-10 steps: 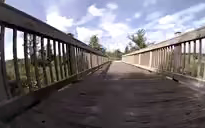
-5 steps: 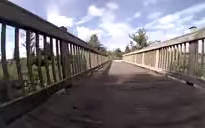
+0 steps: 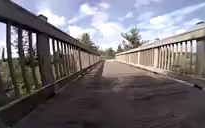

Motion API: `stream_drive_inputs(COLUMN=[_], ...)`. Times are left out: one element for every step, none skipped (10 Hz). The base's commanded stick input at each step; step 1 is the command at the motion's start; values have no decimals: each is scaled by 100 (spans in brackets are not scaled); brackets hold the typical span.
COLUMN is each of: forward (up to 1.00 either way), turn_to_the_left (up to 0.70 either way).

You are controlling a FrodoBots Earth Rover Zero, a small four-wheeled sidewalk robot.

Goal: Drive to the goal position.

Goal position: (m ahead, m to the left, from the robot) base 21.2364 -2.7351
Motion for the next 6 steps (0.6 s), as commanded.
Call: stream_drive_inputs(forward=[85, 85, 85, 85, 85, 85], turn_to_the_left=[0, 0, 0, 0, 0, 0])
